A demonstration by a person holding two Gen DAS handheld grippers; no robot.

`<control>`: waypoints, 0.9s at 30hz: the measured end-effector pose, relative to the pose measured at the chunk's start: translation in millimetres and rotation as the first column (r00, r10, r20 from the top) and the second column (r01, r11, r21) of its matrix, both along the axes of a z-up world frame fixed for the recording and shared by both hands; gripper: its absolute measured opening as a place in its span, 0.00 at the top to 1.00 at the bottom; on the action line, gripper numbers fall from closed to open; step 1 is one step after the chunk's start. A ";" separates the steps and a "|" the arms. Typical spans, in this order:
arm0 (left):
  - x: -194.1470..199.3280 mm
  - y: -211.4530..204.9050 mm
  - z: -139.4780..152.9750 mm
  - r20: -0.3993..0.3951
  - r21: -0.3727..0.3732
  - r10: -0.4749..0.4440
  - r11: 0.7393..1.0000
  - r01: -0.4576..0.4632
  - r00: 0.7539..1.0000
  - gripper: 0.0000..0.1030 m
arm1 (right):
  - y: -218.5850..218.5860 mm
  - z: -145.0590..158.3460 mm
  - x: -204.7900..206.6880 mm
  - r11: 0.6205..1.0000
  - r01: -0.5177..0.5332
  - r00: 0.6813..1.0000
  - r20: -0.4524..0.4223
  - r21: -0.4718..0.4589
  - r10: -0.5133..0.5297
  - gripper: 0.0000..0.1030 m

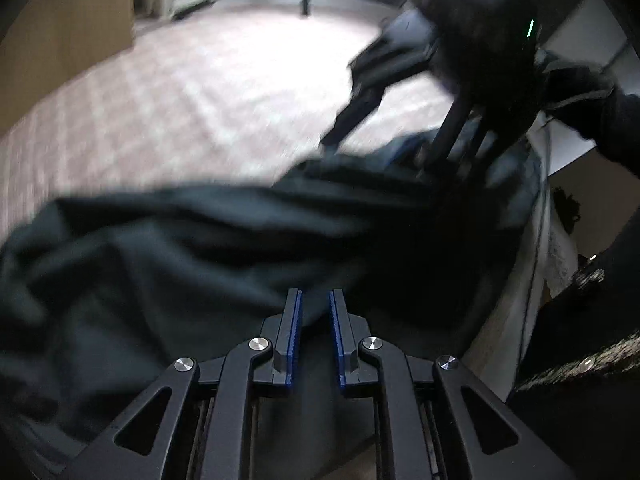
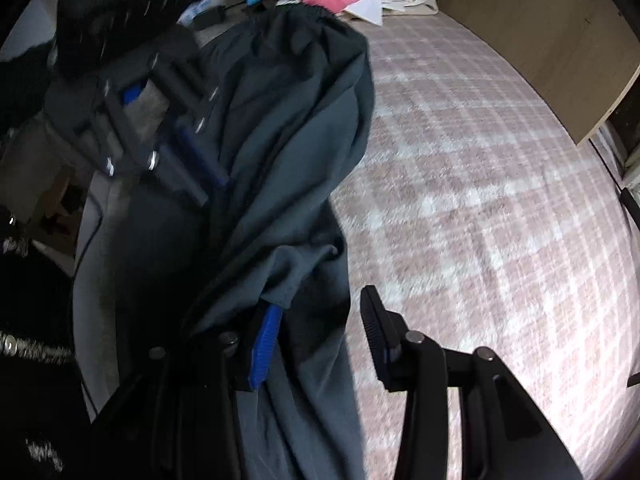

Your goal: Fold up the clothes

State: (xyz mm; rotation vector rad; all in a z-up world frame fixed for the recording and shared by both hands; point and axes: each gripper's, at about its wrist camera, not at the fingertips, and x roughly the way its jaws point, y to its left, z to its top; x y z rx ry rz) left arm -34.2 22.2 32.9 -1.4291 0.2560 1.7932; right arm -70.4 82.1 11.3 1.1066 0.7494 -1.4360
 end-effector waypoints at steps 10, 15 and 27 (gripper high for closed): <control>17.1 -35.7 -8.2 0.003 0.013 0.009 1.000 -0.009 1.000 0.84 | 47.1 1.2 -134.5 0.850 0.525 0.848 -0.059 -0.040 -0.527 0.95; 9.0 -53.7 0.5 0.004 0.010 0.002 1.000 -0.002 1.000 0.84 | 55.3 15.8 -103.2 0.893 0.449 0.893 0.015 -0.026 -0.449 0.78; 13.3 -75.7 27.5 -0.134 -0.062 0.186 0.979 -0.196 0.973 0.71 | 80.3 21.4 -62.3 0.883 0.469 0.866 0.208 -0.024 -0.455 0.95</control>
